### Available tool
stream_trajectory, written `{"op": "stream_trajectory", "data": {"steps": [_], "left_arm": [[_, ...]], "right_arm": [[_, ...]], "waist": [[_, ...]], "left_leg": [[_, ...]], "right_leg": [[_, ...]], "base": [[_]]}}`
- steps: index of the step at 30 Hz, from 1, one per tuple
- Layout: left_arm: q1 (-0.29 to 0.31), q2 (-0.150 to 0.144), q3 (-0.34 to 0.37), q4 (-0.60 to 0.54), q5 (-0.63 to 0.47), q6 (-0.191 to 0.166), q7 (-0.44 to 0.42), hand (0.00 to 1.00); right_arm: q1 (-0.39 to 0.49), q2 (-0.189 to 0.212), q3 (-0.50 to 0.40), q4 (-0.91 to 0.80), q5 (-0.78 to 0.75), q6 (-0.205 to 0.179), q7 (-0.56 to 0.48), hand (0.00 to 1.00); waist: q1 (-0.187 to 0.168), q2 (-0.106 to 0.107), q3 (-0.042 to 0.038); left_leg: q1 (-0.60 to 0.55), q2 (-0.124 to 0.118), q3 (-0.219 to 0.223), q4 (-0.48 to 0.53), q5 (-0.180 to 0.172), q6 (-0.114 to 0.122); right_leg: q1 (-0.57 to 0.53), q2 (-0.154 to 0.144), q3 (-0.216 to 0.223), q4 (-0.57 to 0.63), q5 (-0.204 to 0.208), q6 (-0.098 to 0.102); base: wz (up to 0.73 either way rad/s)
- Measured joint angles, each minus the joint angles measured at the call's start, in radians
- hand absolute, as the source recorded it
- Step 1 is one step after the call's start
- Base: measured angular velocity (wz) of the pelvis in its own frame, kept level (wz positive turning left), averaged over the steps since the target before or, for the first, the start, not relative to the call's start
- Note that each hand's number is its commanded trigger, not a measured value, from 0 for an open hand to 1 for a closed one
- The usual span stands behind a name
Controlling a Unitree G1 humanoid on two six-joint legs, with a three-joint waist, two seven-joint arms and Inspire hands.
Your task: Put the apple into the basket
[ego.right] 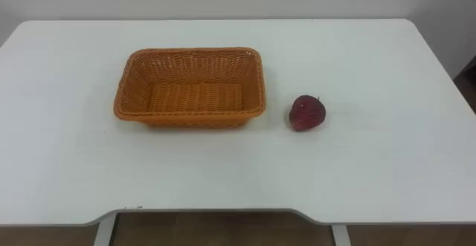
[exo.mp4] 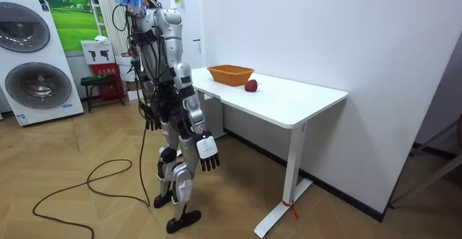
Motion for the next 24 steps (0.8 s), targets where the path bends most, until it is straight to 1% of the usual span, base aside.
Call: {"op": "stream_trajectory", "data": {"steps": [3,7,9,10,11,12,13,14,15,16,17,18,20,21,22,23,24], "left_arm": [[-0.001,0.0,0.0,-0.002,-0.001,0.0,0.0,0.0],[-0.004,0.0,0.0,0.001,-0.004,-0.019,0.011,0.0],[-0.003,0.0,0.0,0.004,-0.015,-0.026,0.022,0.0],[-0.003,0.0,0.005,0.01,-0.03,-0.034,0.031,0.0],[0.0,0.0,0.014,0.018,-0.034,-0.043,0.038,0.0],[0.0,0.0,0.022,0.016,-0.034,-0.048,0.041,0.0],[0.001,0.0,0.044,0.011,-0.033,-0.06,0.045,0.0],[0.005,0.002,0.069,0.006,-0.032,-0.071,0.049,0.0],[0.014,0.002,0.082,0.003,-0.033,-0.076,0.053,0.0],[0.018,0.003,0.108,-0.009,-0.035,-0.09,0.068,0.0],[0.025,0.006,0.119,-0.014,-0.042,-0.105,0.09,0.0],[0.028,0.01,0.12,-0.014,-0.045,-0.111,0.098,0.0],[0.027,0.019,0.142,-0.032,-0.044,-0.132,0.12,0.0],[0.028,0.021,0.144,-0.036,-0.044,-0.134,0.126,0.0],[0.032,0.023,0.145,-0.046,-0.044,-0.138,0.14,0.0],[0.032,0.024,0.145,-0.044,-0.046,-0.142,0.149,0.0],[0.031,0.024,0.145,-0.044,-0.045,-0.142,0.153,0.0]], "right_arm": [[0.0,0.0,0.0,-0.004,0.014,0.0,0.0,0.0],[0.0,0.003,-0.006,-0.002,0.135,-0.004,-0.028,0.0],[-0.001,0.005,-0.048,-0.003,0.203,-0.004,-0.054,0.0],[-0.003,0.005,-0.092,-0.005,0.266,-0.005,-0.075,0.0],[-0.005,0.004,-0.146,-0.008,0.348,-0.01,-0.102,0.0],[-0.006,0.004,-0.174,-0.016,0.394,-0.012,-0.118,0.0],[-0.001,0.004,-0.238,-0.056,0.48,-0.012,-0.153,0.0],[0.003,0.004,-0.299,-0.115,0.552,-0.015,-0.2,0.0],[0.002,0.004,-0.331,-0.145,0.571,-0.019,-0.226,0.0],[-0.001,0.004,-0.392,-0.22,0.59,-0.029,-0.283,0.0],[-0.002,0.004,-0.431,-0.307,0.607,-0.049,-0.346,0.0],[-0.002,0.004,-0.443,-0.35,0.613,-0.061,-0.373,0.0],[-0.002,0.002,-0.504,-0.539,0.635,-0.105,-0.488,0.0],[-0.001,0.0,-0.515,-0.578,0.63,-0.118,-0.516,0.0],[0.001,0.0,-0.528,-0.668,0.621,-0.137,-0.575,0.0],[-0.008,-0.002,-0.535,-0.743,0.589,-0.151,-0.641,0.0],[-0.015,-0.004,-0.536,-0.77,0.564,-0.16,-0.671,0.0]], "waist": [[0.0,0.002,-0.0006],[0.0,0.008,0.0005],[-0.006,0.009,0.0022],[-0.012,0.007,0.0049],[-0.022,0.009,0.0036],[-0.031,0.009,0.0034],[-0.042,0.009,0.0034],[-0.056,0.012,0.0051],[-0.06,0.012,0.0052],[-0.075,0.013,0.0046],[-0.083,0.013,0.0044],[-0.083,0.013,0.0041],[-0.09,0.006,0.0017],[-0.092,0.003,0.0006],[-0.091,-0.002,-0.0028],[-0.087,-0.004,-0.0035],[-0.088,-0.006,-0.0039]], "left_leg": [[0.001,0.0,0.001,0.0,0.0,0.0],[0.005,0.001,0.005,-0.002,0.0,0.0],[0.012,0.001,0.006,-0.002,0.0,0.0],[0.018,0.001,0.006,-0.005,0.0,0.0],[0.023,0.001,0.007,-0.009,0.0,0.0],[0.024,0.001,0.006,-0.009,0.0,0.0],[0.023,0.001,0.006,-0.01,0.0,0.0],[0.019,0.001,0.006,-0.008,0.0,0.0],[0.018,0.001,0.007,-0.007,0.0,0.0],[0.016,0.0,0.009,-0.006,0.0,0.0],[0.013,0.001,0.018,-0.006,0.0,0.0],[0.01,0.001,0.021,-0.006,0.0,0.0],[-0.001,0.0,0.027,-0.006,0.001,0.001],[-0.001,0.0,0.027,-0.007,0.001,0.001],[0.0,-0.001,0.028,-0.007,0.001,0.001],[0.0,-0.001,0.03,-0.008,0.001,0.001],[0.0,-0.001,0.031,-0.008,0.0,0.001]], "right_leg": [[0.0,0.0,0.0,0.0,0.0,0.0],[0.002,0.001,0.005,0.002,0.0,0.0],[0.004,0.001,0.005,0.002,0.001,0.0],[0.013,0.001,0.005,0.002,0.001,0.0],[0.019,0.001,0.005,0.002,0.0,0.0],[0.02,0.001,0.004,0.001,0.0,0.0],[0.018,0.001,0.004,0.001,-0.001,0.001],[0.014,0.001,0.005,0.003,-0.001,0.001],[0.012,0.001,0.005,0.004,-0.001,0.001],[0.008,0.0,0.009,0.005,-0.002,0.001],[-0.005,0.0,0.021,0.01,-0.004,0.002],[-0.009,0.0,0.023,0.016,-0.004,0.002],[-0.019,0.0,0.029,0.025,-0.003,0.003],[-0.019,0.0,0.029,0.025,-0.003,0.003],[-0.02,-0.001,0.028,0.025,-0.003,0.003],[-0.021,-0.001,0.03,0.024,-0.003,0.003],[-0.02,-0.001,0.031,0.022,-0.003,0.003]], "base": [[0.0],[-0.02],[0.0],[0.0],[0.0],[0.0],[0.0],[0.0],[0.0],[-0.15],[-0.17],[-0.18],[-0.08],[-0.04],[-0.05],[-0.06],[0.0]]}}
